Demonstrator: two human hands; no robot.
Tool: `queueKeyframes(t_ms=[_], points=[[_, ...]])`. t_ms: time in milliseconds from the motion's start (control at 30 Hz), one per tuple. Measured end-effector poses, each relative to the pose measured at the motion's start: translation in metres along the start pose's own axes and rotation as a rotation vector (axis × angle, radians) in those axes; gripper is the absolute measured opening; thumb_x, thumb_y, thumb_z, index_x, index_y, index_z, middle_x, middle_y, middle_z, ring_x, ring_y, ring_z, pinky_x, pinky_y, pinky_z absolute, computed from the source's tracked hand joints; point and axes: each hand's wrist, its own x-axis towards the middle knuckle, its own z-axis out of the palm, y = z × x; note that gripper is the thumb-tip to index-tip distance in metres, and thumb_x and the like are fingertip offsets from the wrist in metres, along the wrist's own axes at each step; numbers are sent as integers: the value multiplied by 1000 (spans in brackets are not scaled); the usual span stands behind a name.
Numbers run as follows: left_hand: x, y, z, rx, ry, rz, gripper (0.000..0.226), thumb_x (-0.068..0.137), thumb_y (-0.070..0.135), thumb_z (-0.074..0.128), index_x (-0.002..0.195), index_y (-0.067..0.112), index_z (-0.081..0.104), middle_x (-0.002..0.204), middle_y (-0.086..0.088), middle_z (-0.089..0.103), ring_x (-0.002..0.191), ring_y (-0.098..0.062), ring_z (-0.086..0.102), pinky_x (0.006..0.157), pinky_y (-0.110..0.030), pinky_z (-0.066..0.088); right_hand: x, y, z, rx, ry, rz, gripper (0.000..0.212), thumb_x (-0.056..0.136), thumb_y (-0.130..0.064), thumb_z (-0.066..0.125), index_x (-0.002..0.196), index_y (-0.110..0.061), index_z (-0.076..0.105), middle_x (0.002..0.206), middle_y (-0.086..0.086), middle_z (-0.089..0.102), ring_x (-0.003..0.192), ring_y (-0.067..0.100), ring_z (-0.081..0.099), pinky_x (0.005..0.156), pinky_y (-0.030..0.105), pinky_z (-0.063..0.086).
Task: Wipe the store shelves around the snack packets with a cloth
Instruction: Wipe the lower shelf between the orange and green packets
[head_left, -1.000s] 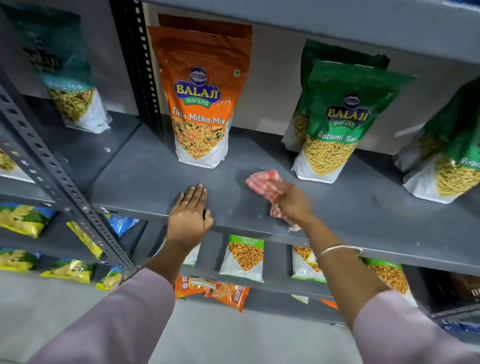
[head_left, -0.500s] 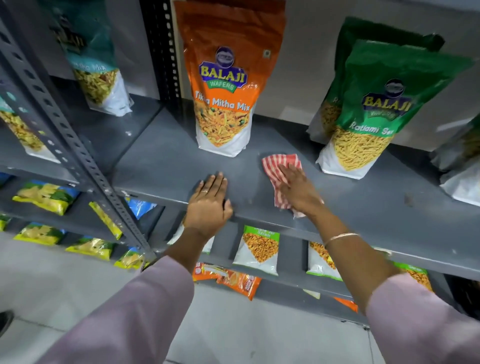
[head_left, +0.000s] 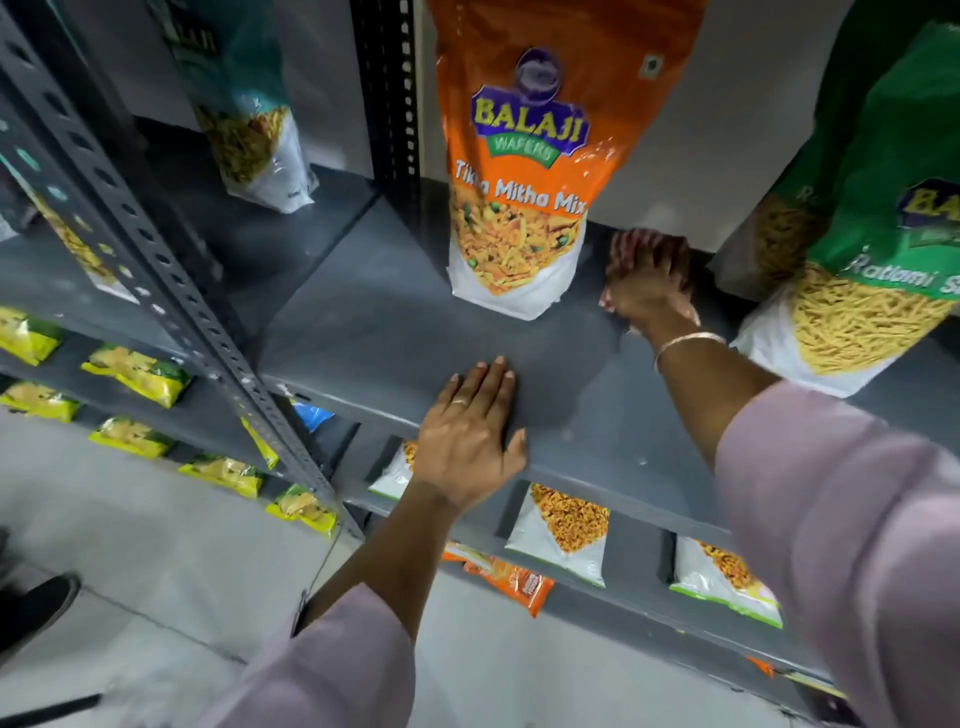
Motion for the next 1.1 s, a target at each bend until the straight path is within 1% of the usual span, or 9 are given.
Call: queueKeyframes(t_ms=[167,300,400,467,567,700,867,1000,1100], points=[[0,2,-6,6,-64,-14,58,79,36,37,116,1,64,123,-16,61,110,-29,60,99,-37,31,1,-15,-14,-148,67,23,56,92,-30,41,141,-4,33,149,24,29,139,41,27,111,58,24],[0,1,-4,0,-60,-12,57,80,36,37,117,1,63,124,-16,61,111,-30,60,100,-36,31,10,-15,-13,-264,45,-202,59,68,-20,63,123,-6,48,121,24,56,115,44,53,101,50,41],[0,0,-3,-14,-41,-8,56,81,36,38,116,1,64,124,-16,60,111,-30,60,99,-37,33,-5,-14,-12,-257,-51,-345,84,75,-30,50,149,-24,12,158,16,20,145,40,18,115,55,24],[-1,0,-3,-13,-60,-7,57,80,36,39,117,0,63,125,-16,60,111,-30,59,99,-38,33,-29,-12,-15,-177,-63,-392,68,94,-30,29,152,-23,-6,161,0,-10,149,29,-7,122,49,8],[-1,1,-7,-22,-97,-12,57,78,35,40,117,-1,63,125,-16,60,111,-31,59,99,-38,32,-79,-7,-16,9,-77,-348,54,103,-30,24,153,-23,6,162,-2,-5,150,20,-6,122,35,3],[-1,5,-15,-22,-124,-18,57,75,30,39,114,-3,64,121,-19,61,108,-33,61,98,-39,31,-145,14,-3,48,-48,-393,54,102,-34,24,153,-24,11,162,-1,0,150,15,-3,124,35,6],[-3,6,-16,-22,-130,-18,55,78,27,35,112,-4,64,120,-20,61,107,-34,61,99,-39,29,-221,81,-9,39,12,-303,75,83,-56,4,150,-27,20,161,-6,13,150,11,9,122,35,18],[-5,6,-15,-28,-149,-42,58,79,28,31,114,-6,63,122,-22,60,110,-36,59,101,-38,25,-218,120,-10,-42,28,266,62,97,-30,28,153,-24,3,163,2,-4,150,21,-8,123,43,4],[-5,4,-11,-35,-161,-47,59,79,28,30,114,-8,62,122,-23,59,111,-37,58,101,-39,25,-209,67,2,-165,-53,53,85,88,-23,45,152,-26,-11,158,3,-23,145,30,-26,120,53,3]])
